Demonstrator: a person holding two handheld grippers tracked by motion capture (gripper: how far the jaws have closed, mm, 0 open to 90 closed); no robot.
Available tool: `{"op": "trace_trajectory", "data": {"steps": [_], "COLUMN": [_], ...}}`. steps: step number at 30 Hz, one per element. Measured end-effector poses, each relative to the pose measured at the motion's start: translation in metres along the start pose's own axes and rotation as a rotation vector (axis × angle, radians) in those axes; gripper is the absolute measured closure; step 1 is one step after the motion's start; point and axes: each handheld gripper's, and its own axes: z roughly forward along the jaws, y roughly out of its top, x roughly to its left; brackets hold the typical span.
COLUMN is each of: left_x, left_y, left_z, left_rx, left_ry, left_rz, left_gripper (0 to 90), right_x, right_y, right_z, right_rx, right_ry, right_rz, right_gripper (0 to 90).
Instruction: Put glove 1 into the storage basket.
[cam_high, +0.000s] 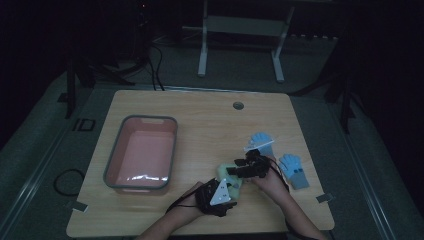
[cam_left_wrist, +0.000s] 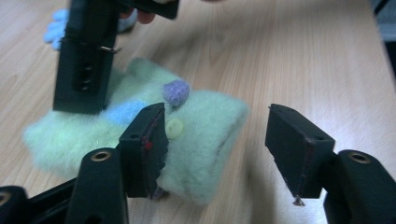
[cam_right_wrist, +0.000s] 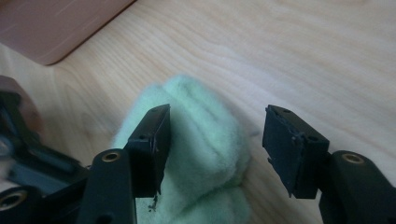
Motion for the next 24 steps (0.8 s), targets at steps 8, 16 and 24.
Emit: {"op": "trace_trajectory", "data": {"steps": [8,16,24], "left_x": [-0.002,0.0,0.002], "left_y": [-0.002,-0.004,0.003], "left_z": [0.011,0.01,0.002], "left_rx": [0.053,0.037,0.055], "left_ry": [0.036,0.082,0.092], "left_rz": [0.069,0.051,0.022], "left_gripper": [47.0,69.6,75.1], "right_x": [-0.009,-0.005,0.006], "right_y": [-0.002,-0.001,0.004], "right_z": [0.018,0.02,0.009], "right_rx": [0.095,0.094,0.04], "right_ry": [0.118,0.133,0.109], "right_rz": [0.059,0.041,0.028], "right_gripper": [44.7,61.1,73.6]}}
